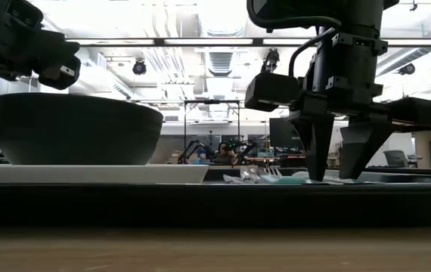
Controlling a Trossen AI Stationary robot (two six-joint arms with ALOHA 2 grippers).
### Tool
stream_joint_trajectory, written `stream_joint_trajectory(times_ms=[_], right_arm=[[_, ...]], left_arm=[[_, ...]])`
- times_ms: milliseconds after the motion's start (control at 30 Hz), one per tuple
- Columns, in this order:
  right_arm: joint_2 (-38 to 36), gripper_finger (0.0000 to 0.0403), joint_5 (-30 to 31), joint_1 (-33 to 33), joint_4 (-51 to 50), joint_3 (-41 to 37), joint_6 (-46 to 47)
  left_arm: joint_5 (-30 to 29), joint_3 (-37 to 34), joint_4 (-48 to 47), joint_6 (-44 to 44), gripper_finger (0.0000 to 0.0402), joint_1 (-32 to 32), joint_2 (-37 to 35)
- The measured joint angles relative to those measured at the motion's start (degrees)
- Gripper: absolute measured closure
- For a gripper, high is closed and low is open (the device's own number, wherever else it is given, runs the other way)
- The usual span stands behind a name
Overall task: Set up tray
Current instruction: Put the blue knife to the right of the blue fork on top of the gray table napkin on the black tray, then return to Home Position
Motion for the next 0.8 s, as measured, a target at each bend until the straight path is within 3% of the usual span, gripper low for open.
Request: stream_joint_trajectory(times_ms=[200,500,800], right_arm=[[0.00,0.0263,0.62,-0.65,-0.83,2.03,-2.52],[-0.11,0.0248,6.97,-2.38,-11.67,7.09,-6.75],[-0.22,0.0241,15.19,-4.93,-11.80,12.22,-19.44]], left_arm=[[0.00,0.00,0.01,-0.01,0.0327,0.00,0.00],[0.00,0.00,0.01,-0.02,0.0327,0.02,0.00],[-0.01,0.00,0.00,-0.01,0.0327,0.02,0.00]])
